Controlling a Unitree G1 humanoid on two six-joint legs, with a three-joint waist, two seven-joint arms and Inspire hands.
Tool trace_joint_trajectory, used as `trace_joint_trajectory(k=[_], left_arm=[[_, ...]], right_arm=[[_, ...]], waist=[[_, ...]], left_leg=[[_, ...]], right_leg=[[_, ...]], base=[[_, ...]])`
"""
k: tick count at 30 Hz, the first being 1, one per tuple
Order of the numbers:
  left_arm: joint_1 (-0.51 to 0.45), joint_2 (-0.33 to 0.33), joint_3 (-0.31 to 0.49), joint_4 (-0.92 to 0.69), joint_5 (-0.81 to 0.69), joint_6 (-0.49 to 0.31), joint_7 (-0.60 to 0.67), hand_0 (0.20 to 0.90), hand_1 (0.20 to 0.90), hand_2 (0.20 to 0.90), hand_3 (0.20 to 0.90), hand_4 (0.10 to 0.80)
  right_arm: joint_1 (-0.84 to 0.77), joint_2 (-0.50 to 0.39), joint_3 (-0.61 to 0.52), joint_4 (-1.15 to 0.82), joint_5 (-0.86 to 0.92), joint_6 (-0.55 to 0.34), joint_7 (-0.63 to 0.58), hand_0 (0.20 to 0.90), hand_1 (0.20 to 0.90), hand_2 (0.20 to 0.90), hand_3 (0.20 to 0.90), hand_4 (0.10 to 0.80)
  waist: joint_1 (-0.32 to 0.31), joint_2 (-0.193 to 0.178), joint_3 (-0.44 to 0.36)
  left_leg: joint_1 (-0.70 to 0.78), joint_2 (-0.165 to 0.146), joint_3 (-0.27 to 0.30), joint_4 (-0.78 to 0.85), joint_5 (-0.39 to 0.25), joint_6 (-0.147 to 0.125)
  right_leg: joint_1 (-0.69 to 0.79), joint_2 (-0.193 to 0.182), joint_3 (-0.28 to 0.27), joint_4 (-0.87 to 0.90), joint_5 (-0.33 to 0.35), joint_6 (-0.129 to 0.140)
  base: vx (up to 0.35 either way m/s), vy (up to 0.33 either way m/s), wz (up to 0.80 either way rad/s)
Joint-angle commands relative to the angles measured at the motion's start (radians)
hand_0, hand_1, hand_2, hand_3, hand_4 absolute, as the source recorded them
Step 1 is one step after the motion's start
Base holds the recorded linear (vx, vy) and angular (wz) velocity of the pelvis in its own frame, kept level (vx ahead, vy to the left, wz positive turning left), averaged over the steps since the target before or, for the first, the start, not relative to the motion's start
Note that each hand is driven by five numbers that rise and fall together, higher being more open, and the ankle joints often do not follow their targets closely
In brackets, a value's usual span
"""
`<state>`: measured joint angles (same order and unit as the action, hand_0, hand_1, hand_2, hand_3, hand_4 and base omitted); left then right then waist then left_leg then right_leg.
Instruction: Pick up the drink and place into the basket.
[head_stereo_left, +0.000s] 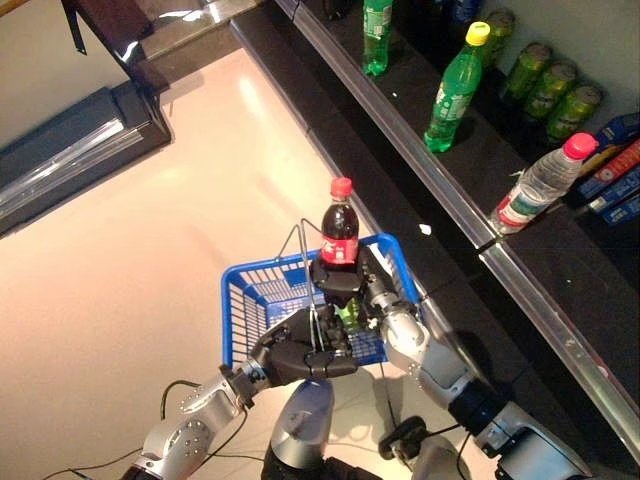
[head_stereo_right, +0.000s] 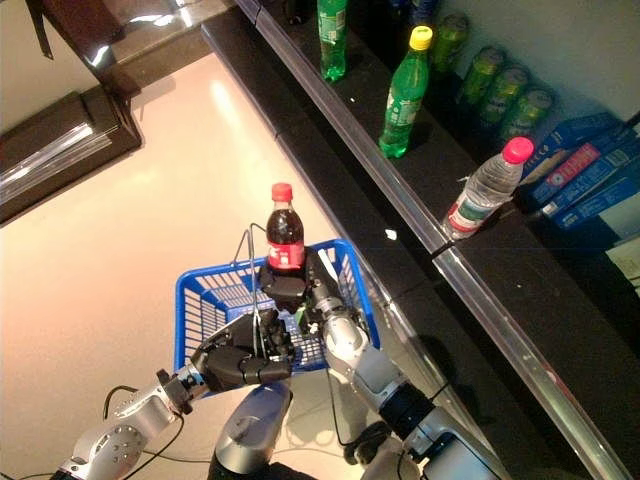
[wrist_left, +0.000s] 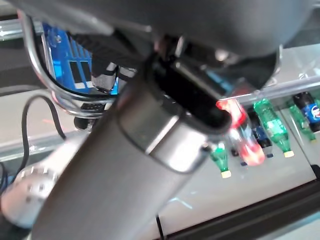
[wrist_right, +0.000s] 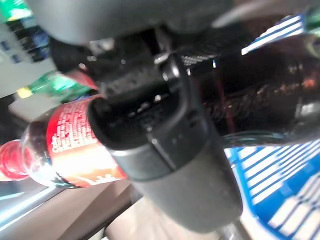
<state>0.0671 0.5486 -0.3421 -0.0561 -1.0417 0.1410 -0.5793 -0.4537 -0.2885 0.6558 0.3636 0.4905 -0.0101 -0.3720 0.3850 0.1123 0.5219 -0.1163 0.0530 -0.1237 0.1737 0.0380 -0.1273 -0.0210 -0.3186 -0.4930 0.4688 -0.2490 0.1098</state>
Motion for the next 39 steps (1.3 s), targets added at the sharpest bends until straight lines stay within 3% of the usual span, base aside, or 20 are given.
trace_joint_trajectory(k=[1, 14, 18, 22, 29, 35, 39], left_arm=[[-0.067, -0.046, 0.003, -0.329, -0.164, -0.099, -0.208, 0.3, 0.3, 0.3, 0.2, 0.1], [-0.093, -0.072, -0.011, -0.347, -0.17, -0.063, -0.262, 0.3, 0.3, 0.3, 0.2, 0.1], [-0.105, -0.082, -0.028, -0.352, -0.149, 0.021, -0.263, 0.3, 0.3, 0.3, 0.2, 0.1], [-0.115, -0.053, -0.043, -0.352, -0.133, 0.014, -0.278, 0.3, 0.3, 0.3, 0.2, 0.1], [-0.141, -0.029, -0.036, -0.358, -0.141, 0.014, -0.253, 0.3, 0.3, 0.3, 0.2, 0.1], [-0.162, -0.026, -0.04, -0.368, -0.121, 0.039, -0.24, 0.3, 0.3, 0.3, 0.2, 0.1], [-0.174, -0.034, -0.056, -0.381, -0.1, 0.046, -0.229, 0.3, 0.3, 0.3, 0.2, 0.1]], right_arm=[[-0.073, 0.12, -0.012, 0.054, 0.001, -0.102, -0.025, 0.3, 0.3, 0.3, 0.2, 0.1], [-0.059, 0.18, -0.057, 0.325, 0.084, -0.128, 0.029, 0.3, 0.3, 0.3, 0.2, 0.1], [-0.084, 0.19, -0.042, 0.354, 0.088, -0.071, 0.102, 0.3, 0.3, 0.3, 0.2, 0.1], [-0.112, 0.169, -0.008, 0.367, 0.062, 0.007, 0.192, 0.3, 0.3, 0.3, 0.2, 0.1], [-0.152, 0.132, 0.058, 0.484, -0.159, 0.197, 0.307, 0.3, 0.3, 0.3, 0.2, 0.1], [-0.226, 0.119, 0.124, 0.636, -0.535, 0.232, 0.344, 0.3, 0.3, 0.3, 0.2, 0.1], [-0.273, 0.129, 0.135, 0.69, -0.644, 0.272, 0.364, 0.3, 0.3, 0.3, 0.2, 0.1]], waist=[[0.011, -0.01, -0.142], [0.02, 0.004, -0.088], [0.019, 0.001, -0.071], [0.021, -0.005, -0.062], [0.038, -0.029, -0.056], [0.062, -0.04, -0.043], [0.073, -0.044, -0.033]], left_leg=[[-0.124, -0.047, -0.03, 0.107, 0.02, 0.009], [-0.142, -0.058, -0.038, 0.091, 0.014, 0.023], [-0.146, -0.059, -0.036, 0.091, 0.016, 0.026], [-0.148, -0.058, -0.03, 0.088, 0.021, 0.029], [-0.155, -0.056, -0.026, 0.079, 0.024, 0.037], [-0.168, -0.06, -0.032, 0.081, 0.023, 0.047], [-0.174, -0.061, -0.035, 0.079, 0.024, 0.051]], right_leg=[[0.088, 0.046, 0.007, -0.201, 0.161, -0.034], [0.049, 0.048, 0.011, -0.202, 0.176, -0.033], [0.036, 0.047, 0.016, -0.198, 0.182, -0.032], [0.028, 0.046, 0.022, -0.2, 0.189, -0.028], [0.024, 0.049, 0.019, -0.211, 0.196, -0.023], [0.014, 0.044, 0.014, -0.202, 0.2, -0.019], [0.006, 0.041, 0.013, -0.198, 0.205, -0.015]], base=[[-0.036, -0.027, 0.07], [-0.047, -0.025, 0.05], [-0.009, -0.018, 0.0], [-0.002, -0.027, 0.0], [0.011, -0.033, 0.01], [0.013, -0.048, 0.02], [0.017, -0.045, 0.04]])
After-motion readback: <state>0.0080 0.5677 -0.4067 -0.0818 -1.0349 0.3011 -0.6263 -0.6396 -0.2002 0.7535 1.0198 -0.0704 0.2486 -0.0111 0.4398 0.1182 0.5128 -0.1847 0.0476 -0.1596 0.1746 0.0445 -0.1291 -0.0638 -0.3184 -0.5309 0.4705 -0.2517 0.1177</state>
